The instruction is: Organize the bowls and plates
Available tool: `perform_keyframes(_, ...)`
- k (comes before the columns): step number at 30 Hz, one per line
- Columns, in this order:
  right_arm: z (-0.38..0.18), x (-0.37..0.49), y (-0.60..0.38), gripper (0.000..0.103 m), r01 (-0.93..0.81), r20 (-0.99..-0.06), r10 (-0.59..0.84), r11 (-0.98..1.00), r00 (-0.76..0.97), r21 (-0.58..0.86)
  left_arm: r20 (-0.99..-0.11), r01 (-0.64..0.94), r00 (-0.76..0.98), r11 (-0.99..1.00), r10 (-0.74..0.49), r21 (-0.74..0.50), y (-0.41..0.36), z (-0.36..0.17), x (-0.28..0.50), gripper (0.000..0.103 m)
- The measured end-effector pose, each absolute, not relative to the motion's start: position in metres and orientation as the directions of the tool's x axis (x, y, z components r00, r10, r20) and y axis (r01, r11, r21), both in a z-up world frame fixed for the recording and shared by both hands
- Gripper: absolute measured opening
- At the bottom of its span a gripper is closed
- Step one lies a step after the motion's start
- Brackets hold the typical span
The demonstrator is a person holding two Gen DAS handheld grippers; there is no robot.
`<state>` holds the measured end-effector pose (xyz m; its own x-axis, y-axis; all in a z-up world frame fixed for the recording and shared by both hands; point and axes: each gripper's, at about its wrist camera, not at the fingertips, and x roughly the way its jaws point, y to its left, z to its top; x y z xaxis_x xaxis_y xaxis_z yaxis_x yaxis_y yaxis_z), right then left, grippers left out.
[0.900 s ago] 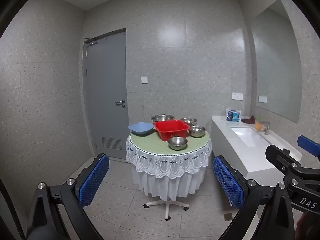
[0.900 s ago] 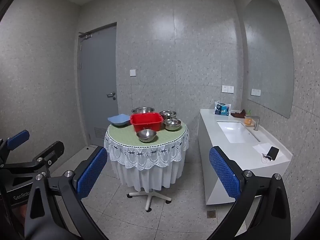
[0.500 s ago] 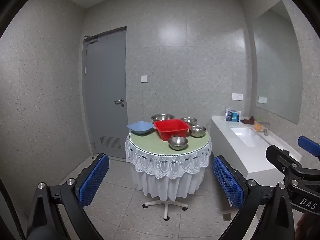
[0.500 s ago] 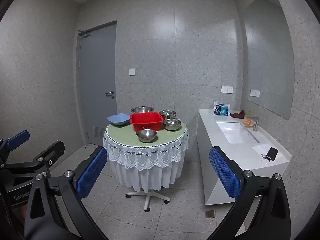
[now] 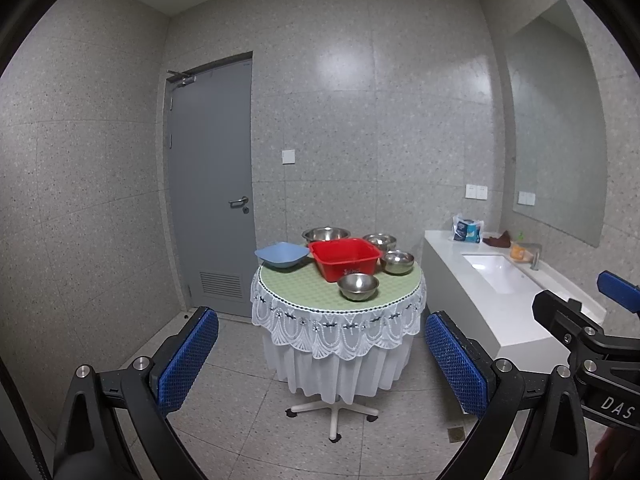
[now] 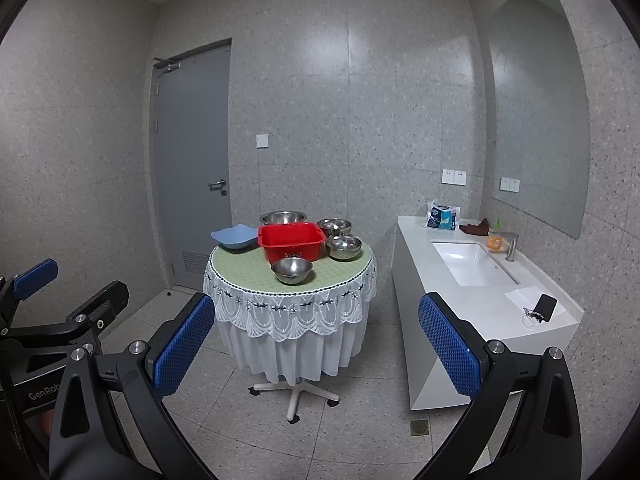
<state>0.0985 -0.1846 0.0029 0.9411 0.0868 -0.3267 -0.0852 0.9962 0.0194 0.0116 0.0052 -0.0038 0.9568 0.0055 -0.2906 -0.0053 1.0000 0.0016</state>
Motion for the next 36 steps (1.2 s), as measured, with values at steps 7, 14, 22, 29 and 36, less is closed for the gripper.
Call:
perform_keyframes(7, 0.003, 0.1, -0.183, 0.103, -0.084, -0.328, 0.085, 0.996, 0.941, 0.017, -0.292, -0.006, 0.956, 1.0, 0.006, 0.0, 0.004, -0.006, 0.014, 0.102)
perform_keyframes(14, 0.003, 0.1, -0.182, 0.103, -0.082, -0.328, 0.082, 0.997, 0.941, 0.016, -0.293, -0.006, 0.956, 1.0, 0.005, -0.001, 0.004, -0.007, 0.017, 0.102)
perform_keyframes(22, 0.002, 0.101, -0.182, 0.103, -0.081, -0.328, 0.082, 0.997, 0.941, 0.016, -0.292, -0.007, 0.956, 1.0, 0.006, 0.0, 0.004, -0.008, 0.019, 0.102)
perform_keyframes(29, 0.002, 0.107, -0.181, 0.103, -0.082, -0.335, 0.083, 0.996, 0.939, 0.017, -0.293, -0.01, 0.956, 1.0, 0.01, 0.003, 0.005, -0.007, 0.02, 0.102)
perform_keyframes(36, 0.001, 0.11, -0.181, 0.103, -0.081, -0.336, 0.082, 0.997, 0.938, 0.018, -0.294, -0.011, 0.956, 1.0, 0.011, 0.003, 0.005, -0.008, 0.022, 0.102)
